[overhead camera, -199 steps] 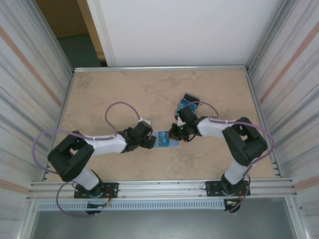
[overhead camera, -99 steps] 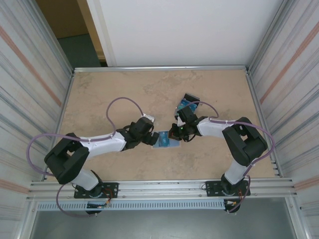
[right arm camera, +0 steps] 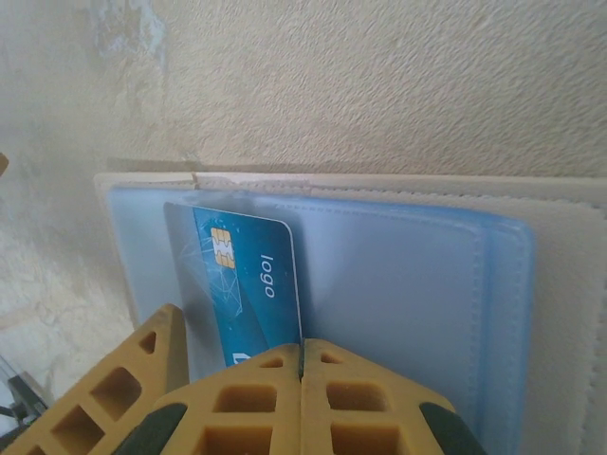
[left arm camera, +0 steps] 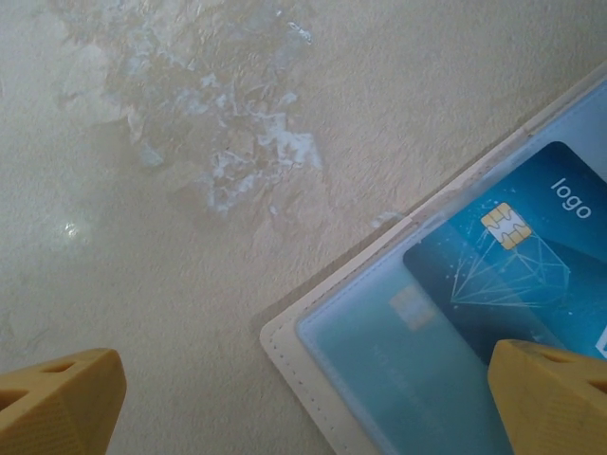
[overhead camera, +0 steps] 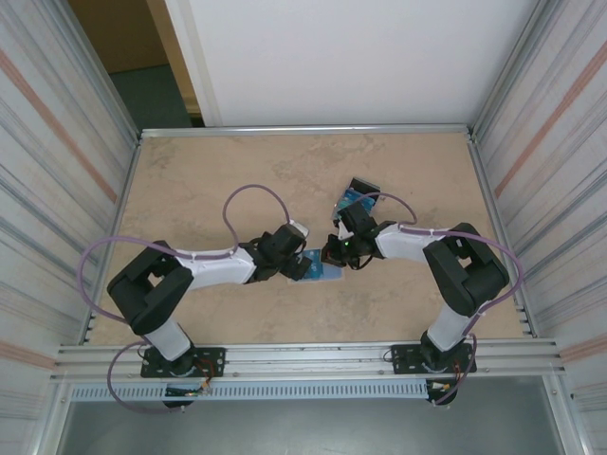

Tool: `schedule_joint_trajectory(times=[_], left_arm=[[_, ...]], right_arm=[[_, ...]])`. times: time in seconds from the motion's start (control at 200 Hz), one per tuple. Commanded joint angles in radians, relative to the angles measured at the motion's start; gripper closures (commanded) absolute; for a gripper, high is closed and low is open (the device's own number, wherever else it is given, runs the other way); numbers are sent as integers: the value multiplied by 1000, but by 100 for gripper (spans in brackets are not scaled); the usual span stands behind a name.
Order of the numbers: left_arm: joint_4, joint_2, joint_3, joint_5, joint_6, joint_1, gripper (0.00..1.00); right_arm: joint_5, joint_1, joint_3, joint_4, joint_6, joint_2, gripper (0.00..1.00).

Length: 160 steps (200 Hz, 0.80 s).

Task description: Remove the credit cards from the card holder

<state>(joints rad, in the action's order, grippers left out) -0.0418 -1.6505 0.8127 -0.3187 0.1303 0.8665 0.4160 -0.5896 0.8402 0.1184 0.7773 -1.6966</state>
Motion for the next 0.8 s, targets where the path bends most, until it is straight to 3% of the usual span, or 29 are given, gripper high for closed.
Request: schedule_joint_trajectory(times=[0.0,0.281,0.496,0.626,0.797], left_arm=[[-22,-16,29,-34,-32,11,1],[-19,-28,28,-34,-17,11,1],[-7,-36,25,-10,2,11,1],[-5,-41,23,-4,8,10,1],[-6,-42,23,-2,14,11,1]], right_arm=[[-5,9,-9,27,-2,53,100],[13,13,-19,7,2,71,100],[105,17,-56,-113,46,62,100],[156,23,-82,-200,77,49,93],[188,22,-99,-265,99,24,91]])
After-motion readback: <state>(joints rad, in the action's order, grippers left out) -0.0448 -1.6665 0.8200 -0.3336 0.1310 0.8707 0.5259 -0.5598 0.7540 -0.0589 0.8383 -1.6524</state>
